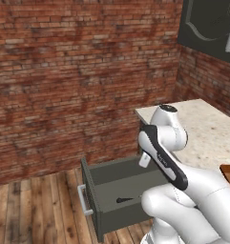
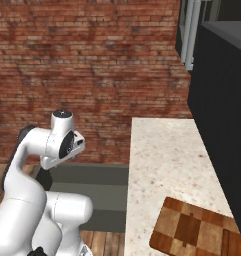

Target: Pick up the knife from the drawer and place it on the cutting board. Then place the meat from the plate to the cutting board.

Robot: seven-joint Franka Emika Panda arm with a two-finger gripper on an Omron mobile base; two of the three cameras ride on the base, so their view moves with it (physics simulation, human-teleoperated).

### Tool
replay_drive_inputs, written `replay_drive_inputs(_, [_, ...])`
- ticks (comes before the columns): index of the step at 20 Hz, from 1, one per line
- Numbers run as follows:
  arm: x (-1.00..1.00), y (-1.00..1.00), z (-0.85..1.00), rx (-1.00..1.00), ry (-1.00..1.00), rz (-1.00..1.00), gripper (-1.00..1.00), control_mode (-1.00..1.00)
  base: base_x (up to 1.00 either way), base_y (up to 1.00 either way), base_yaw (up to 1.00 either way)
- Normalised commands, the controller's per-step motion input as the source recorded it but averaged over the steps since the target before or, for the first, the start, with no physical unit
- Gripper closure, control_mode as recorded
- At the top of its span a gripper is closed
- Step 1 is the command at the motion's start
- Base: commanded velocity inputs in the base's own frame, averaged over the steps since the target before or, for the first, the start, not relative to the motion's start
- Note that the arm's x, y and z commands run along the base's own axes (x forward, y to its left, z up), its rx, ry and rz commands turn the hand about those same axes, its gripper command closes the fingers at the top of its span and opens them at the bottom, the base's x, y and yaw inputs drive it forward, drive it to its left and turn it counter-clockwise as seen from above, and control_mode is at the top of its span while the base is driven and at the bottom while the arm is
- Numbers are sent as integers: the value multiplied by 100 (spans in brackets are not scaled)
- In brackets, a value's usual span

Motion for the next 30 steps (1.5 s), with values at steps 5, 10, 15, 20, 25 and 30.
replay_drive_inputs(5, [0, -2, -32, 0, 0, 5, -100, -100, 0, 0, 0])
replay_drive_inputs(10, [0, 9, -36, -2, 0, 1, -100, -100, 0, 0, 0])
replay_drive_inputs(15, [0, 17, -30, -7, 0, -8, -100, -100, 0, 0, 0])
replay_drive_inputs(20, [2, 13, -13, -4, 0, -14, -100, -100, 0, 0, 0])
replay_drive_inputs(25, [0, 0, -9, 0, 0, -13, -100, -100, 0, 0, 0])
replay_drive_inputs(30, [-9, 2, -14, 0, 0, -13, -100, -100, 0, 0, 0])
